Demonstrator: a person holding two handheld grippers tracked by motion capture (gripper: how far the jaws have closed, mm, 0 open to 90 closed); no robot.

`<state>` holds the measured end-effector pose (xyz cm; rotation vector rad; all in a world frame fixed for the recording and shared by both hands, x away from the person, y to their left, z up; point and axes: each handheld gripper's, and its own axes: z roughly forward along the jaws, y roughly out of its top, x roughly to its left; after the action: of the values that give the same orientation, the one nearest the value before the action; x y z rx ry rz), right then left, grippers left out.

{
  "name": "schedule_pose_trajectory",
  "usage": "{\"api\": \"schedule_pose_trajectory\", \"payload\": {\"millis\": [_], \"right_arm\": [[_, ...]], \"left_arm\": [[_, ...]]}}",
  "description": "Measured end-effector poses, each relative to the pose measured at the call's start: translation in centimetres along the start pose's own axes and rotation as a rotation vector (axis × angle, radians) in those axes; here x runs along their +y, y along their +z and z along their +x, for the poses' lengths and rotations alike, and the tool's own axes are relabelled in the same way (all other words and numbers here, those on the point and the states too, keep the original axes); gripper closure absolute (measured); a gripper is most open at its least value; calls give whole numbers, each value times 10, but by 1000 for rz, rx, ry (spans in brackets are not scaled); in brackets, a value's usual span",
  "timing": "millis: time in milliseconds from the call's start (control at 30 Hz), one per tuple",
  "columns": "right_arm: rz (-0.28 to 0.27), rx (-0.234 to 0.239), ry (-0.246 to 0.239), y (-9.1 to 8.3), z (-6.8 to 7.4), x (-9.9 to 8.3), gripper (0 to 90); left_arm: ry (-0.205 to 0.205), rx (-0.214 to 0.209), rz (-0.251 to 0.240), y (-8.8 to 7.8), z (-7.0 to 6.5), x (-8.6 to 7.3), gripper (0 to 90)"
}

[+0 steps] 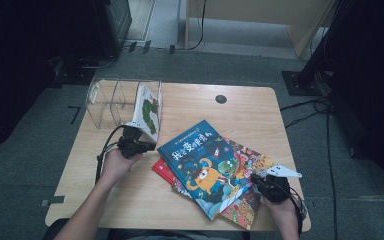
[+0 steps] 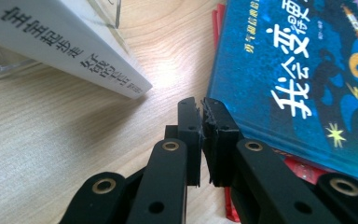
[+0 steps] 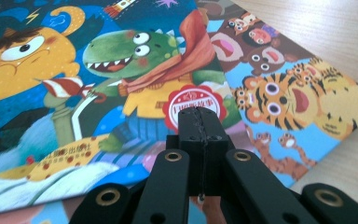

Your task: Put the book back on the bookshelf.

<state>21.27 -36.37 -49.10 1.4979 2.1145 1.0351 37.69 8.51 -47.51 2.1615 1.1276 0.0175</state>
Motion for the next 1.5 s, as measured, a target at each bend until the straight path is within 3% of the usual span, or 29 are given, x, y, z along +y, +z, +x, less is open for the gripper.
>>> {"api": "schedule_pose_trajectory", "payload": {"millis": [233,433,467,633,700,1033,1267,1433,1500], "right_arm": [[13,30,9,-9,3,-8,900],[33,27,3,-9,3,-10,900],[30,29,4,-8,2,-10,900],[31,29,15,-6,-2,-10,900],[28,24,19,-5,-5,-9,900],[15,35,68,4,-21,-1,900],[11,29,67,14,-28,10,900],[21,27,57,23,-30,18,900],[22,25,48,28,-30,23,900]], "left_arm": [[-3,6,-4,1,3,0,860],[6,2,8,11,1,1,855],[18,21,14,13,-1,1,865],[4,5,25,12,-1,0,891],[2,-20,55,12,-1,-1,899],[-11,-88,75,3,-1,-15,900],[-9,-91,76,-2,-4,-24,893],[-1,-65,65,-6,-6,-28,832],[-22,-68,44,-7,-6,-29,840]]}}
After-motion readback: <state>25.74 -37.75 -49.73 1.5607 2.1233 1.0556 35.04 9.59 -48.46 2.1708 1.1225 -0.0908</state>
